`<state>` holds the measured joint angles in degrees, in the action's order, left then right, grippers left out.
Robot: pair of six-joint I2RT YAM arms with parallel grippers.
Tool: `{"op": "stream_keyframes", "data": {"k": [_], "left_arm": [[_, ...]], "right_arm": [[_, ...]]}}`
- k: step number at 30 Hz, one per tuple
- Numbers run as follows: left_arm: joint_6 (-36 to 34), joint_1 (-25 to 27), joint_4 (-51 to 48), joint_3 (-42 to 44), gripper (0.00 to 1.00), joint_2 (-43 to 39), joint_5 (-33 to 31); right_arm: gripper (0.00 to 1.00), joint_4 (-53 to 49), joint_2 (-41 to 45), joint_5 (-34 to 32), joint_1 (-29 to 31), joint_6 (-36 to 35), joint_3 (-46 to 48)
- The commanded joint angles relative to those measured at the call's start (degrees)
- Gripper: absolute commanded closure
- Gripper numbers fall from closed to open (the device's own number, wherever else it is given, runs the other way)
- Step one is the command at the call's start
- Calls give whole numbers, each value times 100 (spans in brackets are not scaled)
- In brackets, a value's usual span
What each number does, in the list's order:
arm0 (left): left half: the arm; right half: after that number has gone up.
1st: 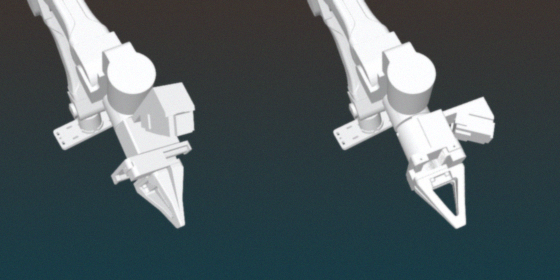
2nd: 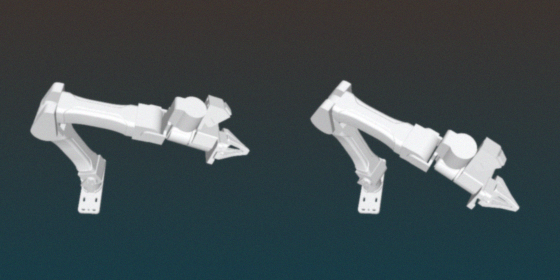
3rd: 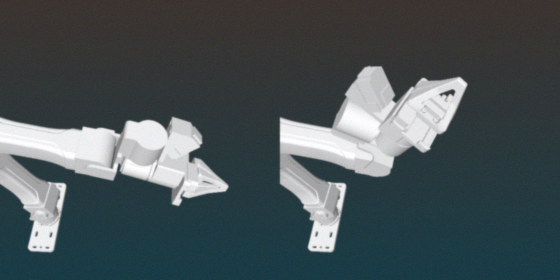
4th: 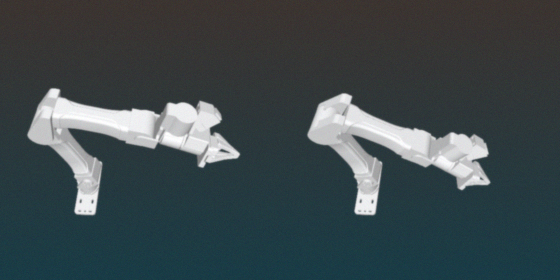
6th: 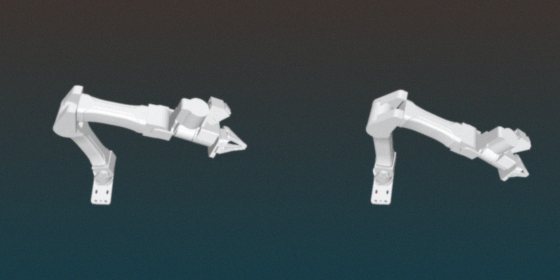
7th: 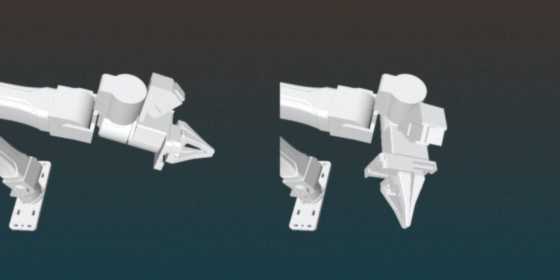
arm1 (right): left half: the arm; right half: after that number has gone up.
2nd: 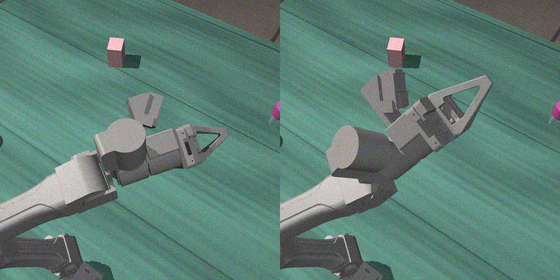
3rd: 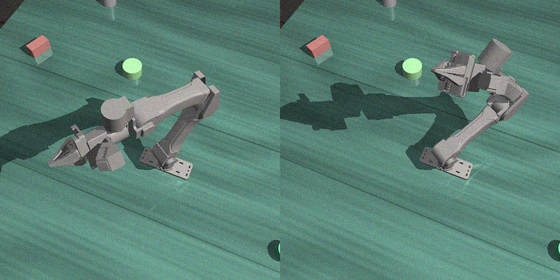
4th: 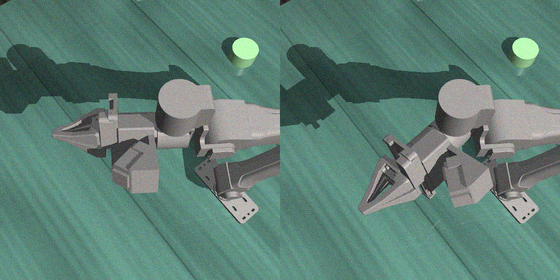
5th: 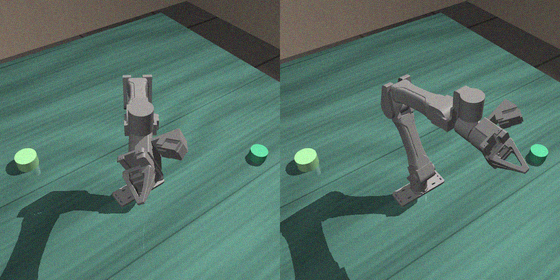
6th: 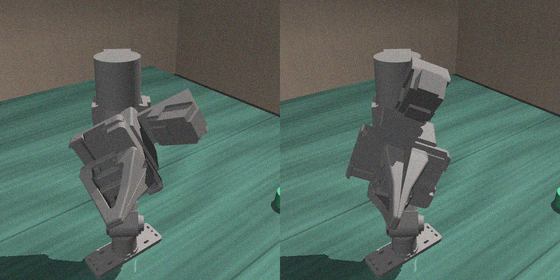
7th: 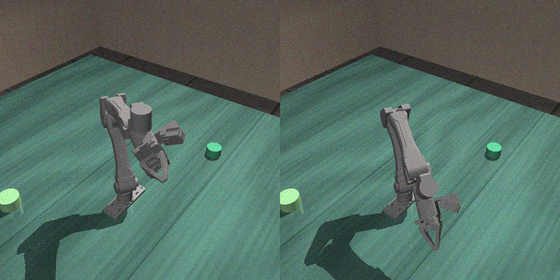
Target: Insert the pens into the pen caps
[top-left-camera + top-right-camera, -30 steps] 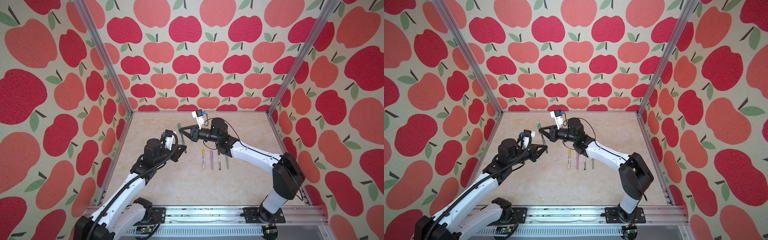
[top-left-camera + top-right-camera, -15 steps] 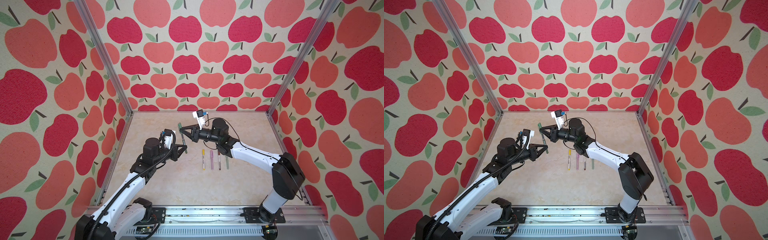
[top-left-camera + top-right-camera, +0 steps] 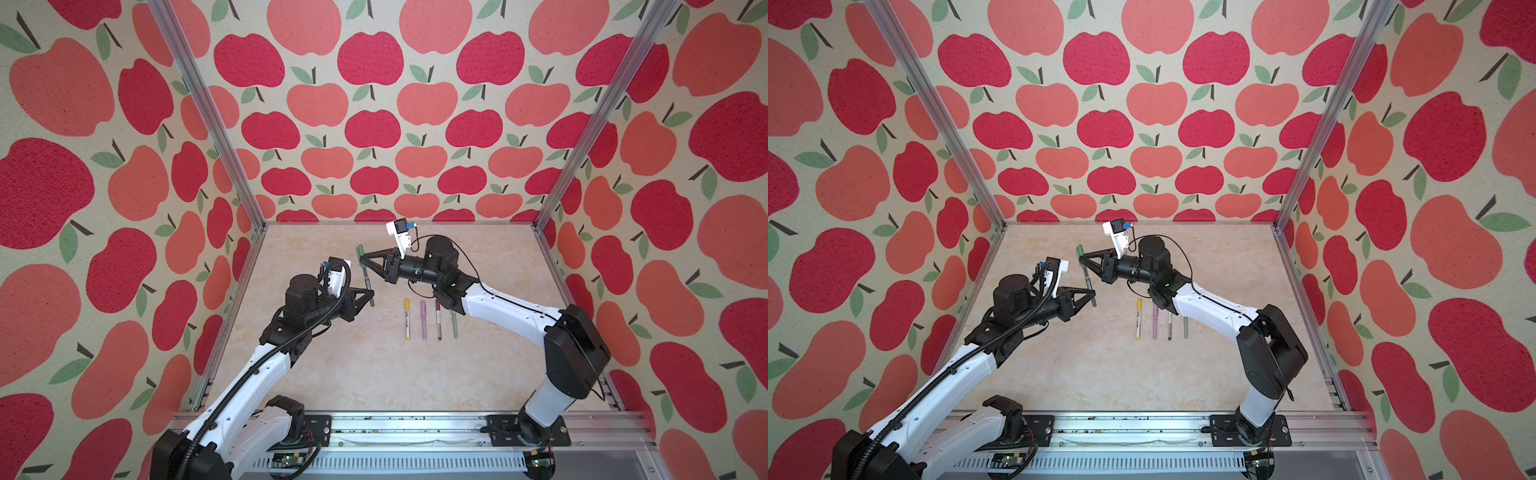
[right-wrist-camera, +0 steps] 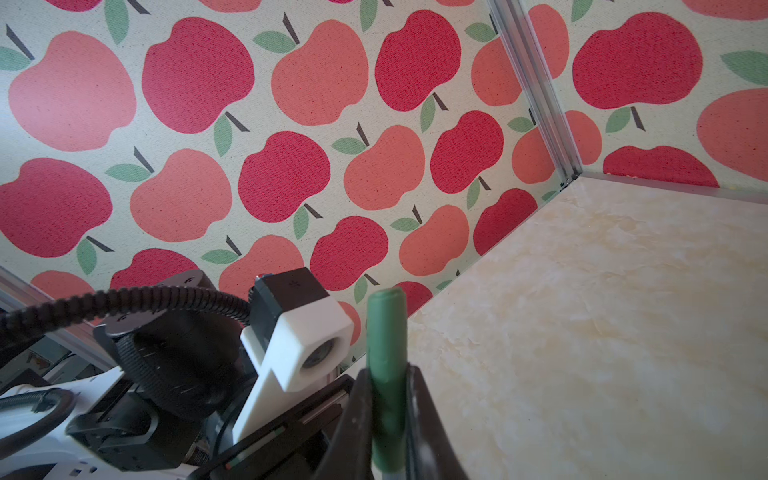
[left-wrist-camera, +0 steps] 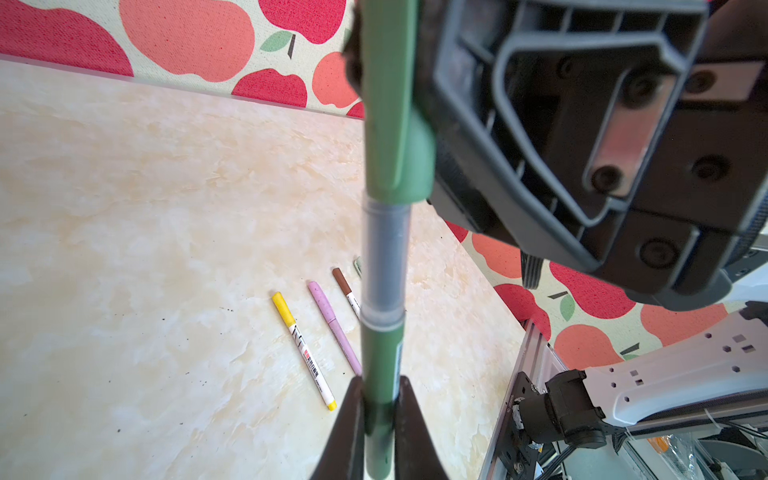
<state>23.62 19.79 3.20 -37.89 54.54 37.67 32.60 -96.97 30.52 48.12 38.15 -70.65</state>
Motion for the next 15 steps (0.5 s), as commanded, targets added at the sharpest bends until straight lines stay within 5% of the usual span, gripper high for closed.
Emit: {"op": "stream_keyframes", "data": {"k": [1,15], "left_arm": [[-85,-243,768,-447,100,4,-386],[-325,-344,571,-585,100,1,-288]], "right_arm": [[93,-564,2,796,77,194,64],[91,-765,132,1007,49,151,-1]]}}
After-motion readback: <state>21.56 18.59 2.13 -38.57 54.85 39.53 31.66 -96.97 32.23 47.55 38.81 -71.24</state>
